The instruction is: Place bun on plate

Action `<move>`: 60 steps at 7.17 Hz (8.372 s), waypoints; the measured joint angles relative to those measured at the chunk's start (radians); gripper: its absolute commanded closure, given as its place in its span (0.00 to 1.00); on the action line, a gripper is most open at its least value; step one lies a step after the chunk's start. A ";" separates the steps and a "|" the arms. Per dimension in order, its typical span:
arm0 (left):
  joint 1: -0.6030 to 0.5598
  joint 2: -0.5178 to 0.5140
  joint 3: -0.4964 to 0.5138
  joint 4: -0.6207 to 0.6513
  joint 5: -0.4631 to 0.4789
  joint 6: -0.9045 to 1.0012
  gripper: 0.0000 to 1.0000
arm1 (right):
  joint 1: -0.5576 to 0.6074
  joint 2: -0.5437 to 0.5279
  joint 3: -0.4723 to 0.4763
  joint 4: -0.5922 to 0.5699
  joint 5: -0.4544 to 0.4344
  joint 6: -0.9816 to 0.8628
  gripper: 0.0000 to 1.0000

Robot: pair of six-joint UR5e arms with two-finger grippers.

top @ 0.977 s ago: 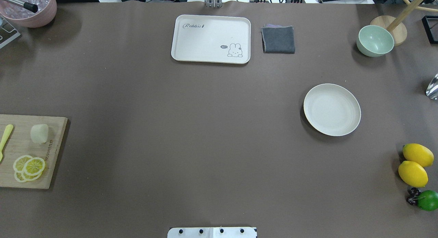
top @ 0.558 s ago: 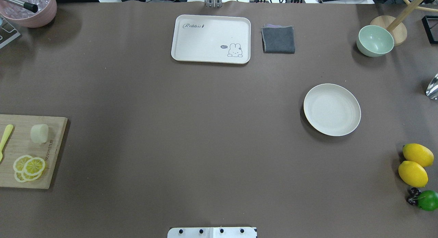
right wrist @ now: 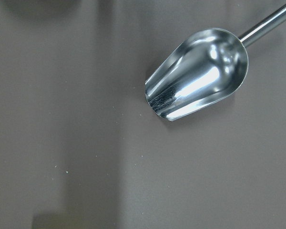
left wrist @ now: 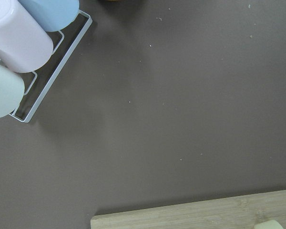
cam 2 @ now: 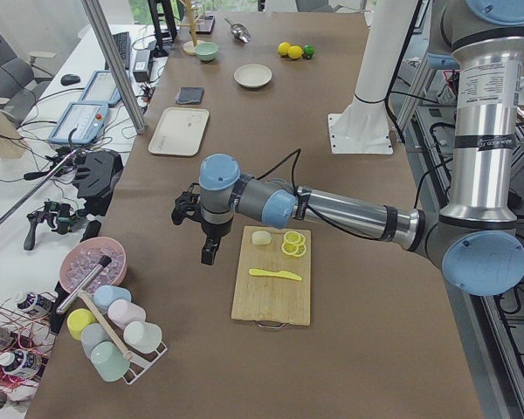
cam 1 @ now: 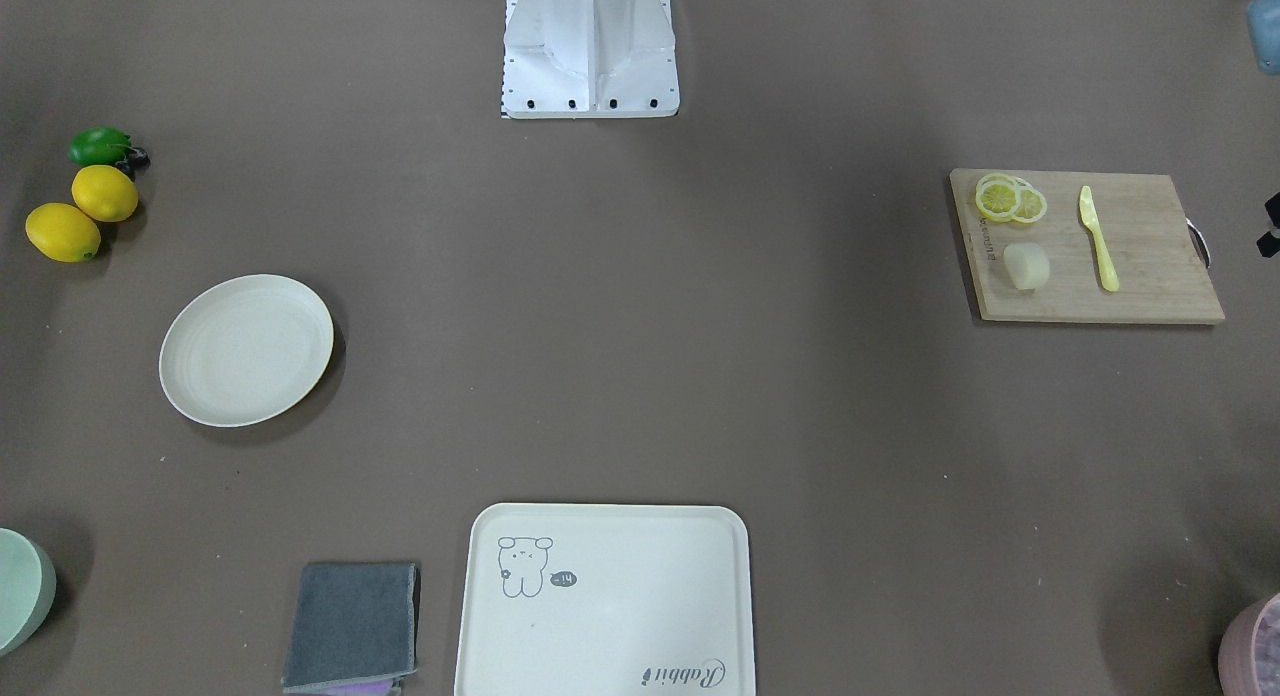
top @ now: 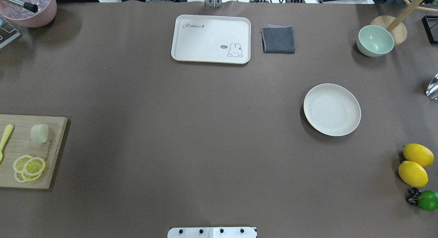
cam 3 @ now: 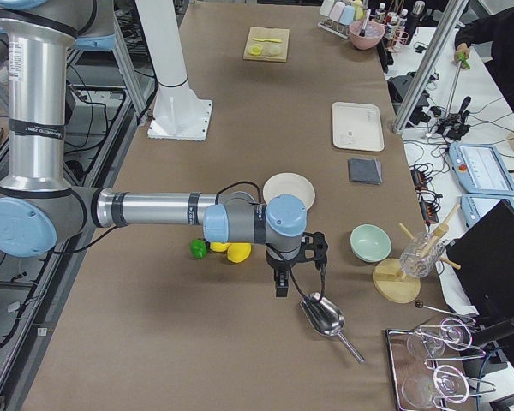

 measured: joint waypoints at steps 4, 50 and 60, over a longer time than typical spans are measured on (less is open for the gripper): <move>0.001 -0.021 -0.002 0.001 -0.032 -0.001 0.03 | 0.000 0.000 -0.003 0.000 0.000 -0.001 0.00; 0.476 0.081 0.002 -0.348 0.123 -0.839 0.03 | -0.975 0.627 -0.194 0.579 -0.226 1.346 0.01; 0.580 0.135 0.066 -0.523 0.188 -0.940 0.89 | -0.944 0.625 -0.144 0.582 -0.248 1.466 0.00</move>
